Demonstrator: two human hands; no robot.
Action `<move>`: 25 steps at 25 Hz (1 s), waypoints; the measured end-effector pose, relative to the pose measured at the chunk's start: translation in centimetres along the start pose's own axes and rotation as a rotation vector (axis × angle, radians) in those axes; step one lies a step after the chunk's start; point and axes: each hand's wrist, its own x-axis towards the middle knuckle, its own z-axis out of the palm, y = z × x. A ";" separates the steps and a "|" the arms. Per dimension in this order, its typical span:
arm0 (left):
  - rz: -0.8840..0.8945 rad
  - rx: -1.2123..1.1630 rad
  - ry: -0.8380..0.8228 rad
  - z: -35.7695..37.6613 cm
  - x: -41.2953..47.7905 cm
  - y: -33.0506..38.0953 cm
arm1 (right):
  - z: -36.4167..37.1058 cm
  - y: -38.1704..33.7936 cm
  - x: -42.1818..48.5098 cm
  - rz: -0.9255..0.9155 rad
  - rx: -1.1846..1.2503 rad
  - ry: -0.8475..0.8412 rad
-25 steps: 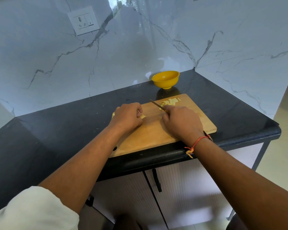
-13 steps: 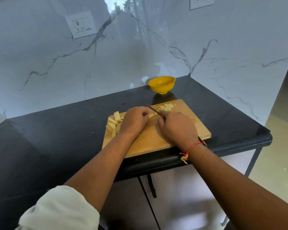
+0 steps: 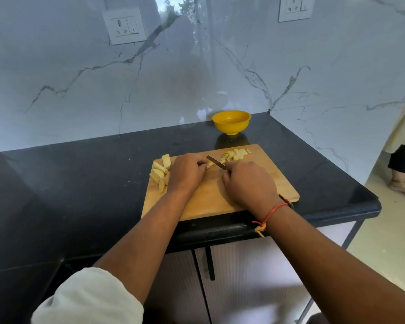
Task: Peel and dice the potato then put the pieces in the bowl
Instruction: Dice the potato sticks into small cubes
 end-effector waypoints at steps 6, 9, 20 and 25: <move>-0.024 -0.032 -0.005 0.0 0.1 0.0 | 0.3 -0.4 0.7 0.006 -0.033 -0.017; -0.035 -0.036 -0.006 0.0 0.2 0.0 | 0.3 -0.8 1.1 0.021 -0.051 -0.062; -0.005 -0.036 0.006 -0.2 -0.2 0.6 | -0.3 -1.5 1.9 0.043 -0.161 -0.234; 0.003 -0.015 0.019 -0.2 -0.3 0.5 | -1.9 -0.5 -0.5 -0.046 -0.271 -0.190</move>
